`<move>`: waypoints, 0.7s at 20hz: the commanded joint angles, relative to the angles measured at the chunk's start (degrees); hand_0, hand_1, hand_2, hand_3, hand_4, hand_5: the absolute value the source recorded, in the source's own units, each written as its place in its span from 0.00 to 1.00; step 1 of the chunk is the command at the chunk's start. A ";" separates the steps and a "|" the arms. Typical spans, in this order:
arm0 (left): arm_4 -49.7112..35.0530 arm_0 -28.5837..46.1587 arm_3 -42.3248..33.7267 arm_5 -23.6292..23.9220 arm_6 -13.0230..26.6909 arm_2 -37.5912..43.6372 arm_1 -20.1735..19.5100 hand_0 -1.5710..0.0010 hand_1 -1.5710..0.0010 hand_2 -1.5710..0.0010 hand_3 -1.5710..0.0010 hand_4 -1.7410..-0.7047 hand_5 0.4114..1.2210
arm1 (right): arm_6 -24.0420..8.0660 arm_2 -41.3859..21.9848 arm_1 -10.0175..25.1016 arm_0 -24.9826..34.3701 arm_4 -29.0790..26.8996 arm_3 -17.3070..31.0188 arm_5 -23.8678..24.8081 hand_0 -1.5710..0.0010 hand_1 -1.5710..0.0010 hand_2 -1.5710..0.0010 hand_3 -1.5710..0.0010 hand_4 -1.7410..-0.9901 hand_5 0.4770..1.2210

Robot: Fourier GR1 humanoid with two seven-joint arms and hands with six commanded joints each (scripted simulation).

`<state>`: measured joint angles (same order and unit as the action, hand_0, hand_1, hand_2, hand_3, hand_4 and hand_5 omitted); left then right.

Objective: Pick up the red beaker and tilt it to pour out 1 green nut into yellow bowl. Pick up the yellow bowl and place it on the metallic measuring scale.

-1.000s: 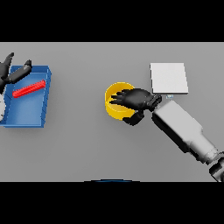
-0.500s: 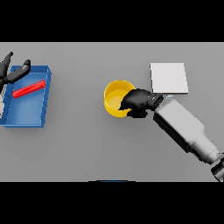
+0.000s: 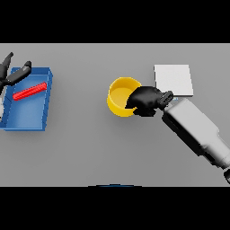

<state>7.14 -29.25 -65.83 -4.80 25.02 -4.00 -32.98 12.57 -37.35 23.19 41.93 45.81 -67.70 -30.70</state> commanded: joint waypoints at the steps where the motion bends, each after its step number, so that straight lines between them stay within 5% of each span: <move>1: 0.10 -0.15 0.01 0.09 -0.01 0.09 -0.18 1.00 1.00 1.00 1.00 0.94 0.36 | 0.39 0.64 1.01 0.59 -0.47 -0.94 -0.82 0.01 0.01 0.06 0.26 0.01 0.99; 8: -1.48 -0.67 0.24 -0.34 -0.04 1.16 -0.01 1.00 1.00 1.00 1.00 0.91 0.36 | -5.29 2.57 4.85 -2.74 -1.42 -11.03 -3.51 0.00 0.00 0.04 0.25 0.00 1.00; 10: -2.15 -0.08 -0.10 -0.52 -0.17 1.35 0.28 1.00 1.00 1.00 1.00 0.90 0.36 | -8.04 4.74 6.06 -2.07 -1.92 -11.15 -4.39 0.03 0.00 0.03 0.25 0.00 1.00; 14: -3.02 0.20 -1.79 -0.56 1.73 1.69 0.25 1.00 1.00 1.00 1.00 0.88 0.39 | -7.64 7.06 7.39 -0.30 -0.81 -7.54 0.25 0.01 0.00 0.03 0.26 0.00 1.00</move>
<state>4.11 -29.06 -67.62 -5.36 26.64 -2.32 -32.71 4.73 -30.26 30.61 41.66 45.08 -75.23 -30.41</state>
